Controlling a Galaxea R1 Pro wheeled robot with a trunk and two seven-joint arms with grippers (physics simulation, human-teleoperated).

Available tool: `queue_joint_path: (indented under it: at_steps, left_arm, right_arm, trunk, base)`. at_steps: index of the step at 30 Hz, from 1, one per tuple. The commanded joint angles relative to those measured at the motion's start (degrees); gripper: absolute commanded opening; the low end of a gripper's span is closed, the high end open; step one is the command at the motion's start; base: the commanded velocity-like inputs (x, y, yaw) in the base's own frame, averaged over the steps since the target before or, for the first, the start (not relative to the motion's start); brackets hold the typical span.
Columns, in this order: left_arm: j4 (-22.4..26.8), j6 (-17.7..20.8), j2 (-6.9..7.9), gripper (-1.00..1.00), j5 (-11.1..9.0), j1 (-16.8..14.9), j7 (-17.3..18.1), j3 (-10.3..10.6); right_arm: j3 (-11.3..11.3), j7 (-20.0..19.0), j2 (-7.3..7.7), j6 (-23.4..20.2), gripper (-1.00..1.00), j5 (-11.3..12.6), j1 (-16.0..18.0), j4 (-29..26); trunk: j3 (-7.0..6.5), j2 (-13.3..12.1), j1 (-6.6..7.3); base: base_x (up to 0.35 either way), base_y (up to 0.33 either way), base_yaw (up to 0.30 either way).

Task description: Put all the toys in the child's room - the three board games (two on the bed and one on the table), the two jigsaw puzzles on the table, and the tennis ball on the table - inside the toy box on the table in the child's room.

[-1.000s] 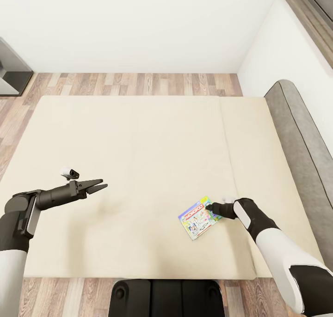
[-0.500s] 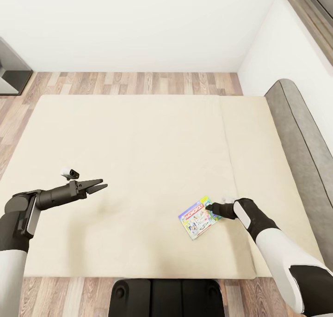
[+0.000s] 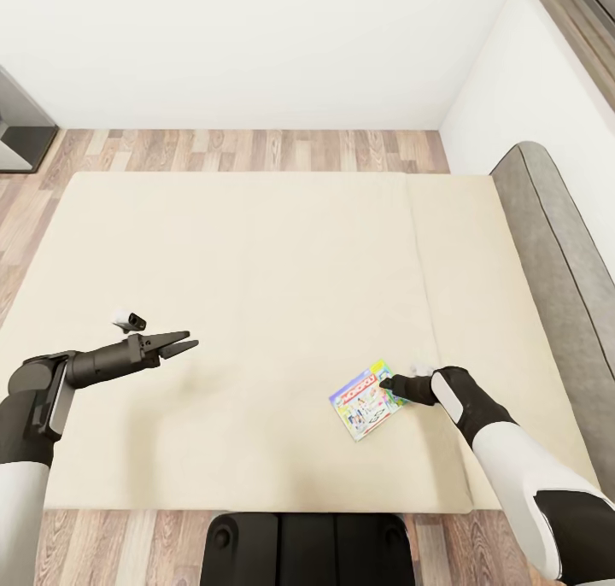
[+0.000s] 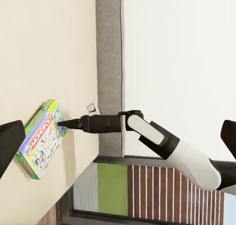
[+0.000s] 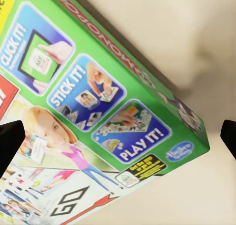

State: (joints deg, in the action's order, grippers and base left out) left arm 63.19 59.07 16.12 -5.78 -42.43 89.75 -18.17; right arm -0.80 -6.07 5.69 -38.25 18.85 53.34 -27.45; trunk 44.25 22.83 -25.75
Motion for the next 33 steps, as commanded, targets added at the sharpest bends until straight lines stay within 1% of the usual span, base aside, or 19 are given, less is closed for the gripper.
queue_joint_path:
  at_steps: [1, 33]
  left_arm:
    - [0.0, 0.6, 0.02, 1.00, 0.1, 0.0, 0.3, 0.0]
    - [0.2, 0.7, 0.03, 1.00, 0.1, 0.0, 0.3, 0.1]
  right_arm:
    - [-0.1, -0.2, 0.03, -0.2, 1.00, -0.1, 0.0, -0.1]
    - [-0.1, -0.2, -0.07, -0.2, 1.00, -0.1, 0.0, -0.1]
  trunk:
    - [0.07, 0.1, -0.03]
    - [0.28, 0.1, -0.03]
  base:
    - [0.000, 0.000, 0.000]
    - [0.000, 0.000, 0.000]
